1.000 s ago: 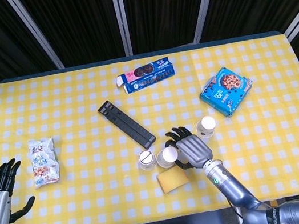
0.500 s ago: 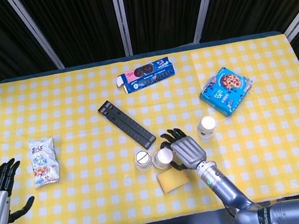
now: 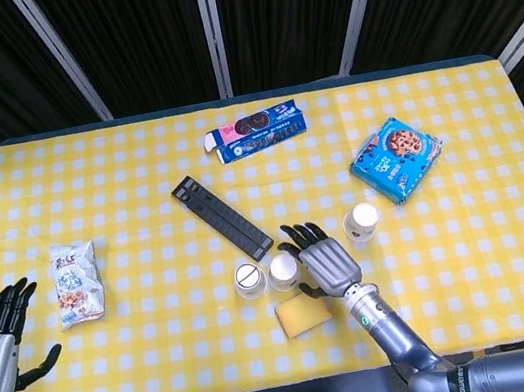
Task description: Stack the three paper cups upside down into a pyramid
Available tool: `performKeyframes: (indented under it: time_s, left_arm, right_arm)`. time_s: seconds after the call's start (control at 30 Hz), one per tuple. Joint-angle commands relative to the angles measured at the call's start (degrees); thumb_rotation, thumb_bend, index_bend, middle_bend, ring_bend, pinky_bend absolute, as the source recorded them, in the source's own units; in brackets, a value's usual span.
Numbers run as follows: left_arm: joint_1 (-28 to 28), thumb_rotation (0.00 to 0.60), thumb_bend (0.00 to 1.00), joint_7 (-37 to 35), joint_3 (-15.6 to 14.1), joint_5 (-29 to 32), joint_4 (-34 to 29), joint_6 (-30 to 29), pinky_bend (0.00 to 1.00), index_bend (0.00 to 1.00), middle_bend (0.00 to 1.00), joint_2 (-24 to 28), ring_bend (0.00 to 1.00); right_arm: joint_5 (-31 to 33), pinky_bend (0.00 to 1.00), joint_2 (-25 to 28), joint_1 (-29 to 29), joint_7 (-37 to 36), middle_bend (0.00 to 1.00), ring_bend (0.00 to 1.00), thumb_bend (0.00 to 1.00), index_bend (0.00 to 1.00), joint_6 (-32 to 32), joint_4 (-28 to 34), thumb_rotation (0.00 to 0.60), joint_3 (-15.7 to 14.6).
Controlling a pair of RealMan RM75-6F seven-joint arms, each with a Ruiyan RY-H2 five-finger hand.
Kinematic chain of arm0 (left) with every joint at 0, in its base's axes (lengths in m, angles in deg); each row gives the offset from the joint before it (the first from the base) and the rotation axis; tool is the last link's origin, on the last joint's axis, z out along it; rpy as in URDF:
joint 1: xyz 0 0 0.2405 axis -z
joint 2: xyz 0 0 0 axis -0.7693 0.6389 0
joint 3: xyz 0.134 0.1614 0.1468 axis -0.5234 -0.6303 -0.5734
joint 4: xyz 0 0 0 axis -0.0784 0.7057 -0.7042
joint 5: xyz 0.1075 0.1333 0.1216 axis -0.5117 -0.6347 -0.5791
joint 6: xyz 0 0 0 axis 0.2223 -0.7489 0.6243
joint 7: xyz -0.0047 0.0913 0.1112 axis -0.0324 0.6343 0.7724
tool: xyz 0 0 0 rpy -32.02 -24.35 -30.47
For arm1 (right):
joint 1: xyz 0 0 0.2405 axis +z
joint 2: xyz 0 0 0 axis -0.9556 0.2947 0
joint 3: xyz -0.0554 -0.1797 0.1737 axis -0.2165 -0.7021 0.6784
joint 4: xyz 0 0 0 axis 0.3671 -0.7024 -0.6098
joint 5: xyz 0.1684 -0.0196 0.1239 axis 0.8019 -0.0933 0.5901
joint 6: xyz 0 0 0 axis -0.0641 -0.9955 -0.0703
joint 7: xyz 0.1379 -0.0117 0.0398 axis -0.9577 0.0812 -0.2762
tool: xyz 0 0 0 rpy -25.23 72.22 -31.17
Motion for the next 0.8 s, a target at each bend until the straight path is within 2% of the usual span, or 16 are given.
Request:
performKeyframes:
  time_s: [0.03, 0.27, 0.4, 0.6, 0.8]
  left_arm:
    - [-0.05, 0.6, 0.27, 0.02, 0.03, -0.04, -0.02, -0.06, 0.0, 0.0, 0.0, 0.02, 0.0]
    - [-0.2, 0.6, 0.27, 0.03, 0.39, 0.43, 0.05, -0.19, 0.0, 0.0, 0.0, 0.04, 0.0]
    - [-0.26, 0.6, 0.27, 0.4, 0.5, 0.53, 0.05, -0.23, 0.0, 0.0, 0.0, -0.06, 0.0]
    - [-0.13, 0.6, 0.27, 1.75, 0.49, 0.59, 0.01, 0.27, 0.0, 0.0, 0.0, -0.51, 0.0]
    - [0.12, 0.6, 0.27, 2.62, 0.67, 1.23, 0.07, 1.06, 0.0, 0.0, 0.0, -0.97, 0.0]
  right_arm:
    - [-0.18, 0.0, 0.78, -0.38, 0.57, 0.0, 0.0, 0.2, 0.17, -0.76, 0.84, 0.6, -0.34]
    - [-2.08, 0.0, 4.95, -2.09, 0.67, 0.0, 0.0, 0.2, 0.17, -3.62, 3.61, 0.6, -0.92]
    - [-1.7, 0.0, 7.64, -2.98, -0.53, 0.0, 0.0, 0.2, 0.17, -4.39, 3.67, 0.6, -0.2]
    - [1.93, 0.0, 10.99, -3.05, -2.55, 0.0, 0.0, 0.2, 0.17, -2.2, 1.37, 0.6, 1.43]
    - [7.25, 0.0, 12.0, -2.02, -1.73, 0.0, 0.0, 0.21, 0.16, 0.54, -1.97, 0.6, 2.56]
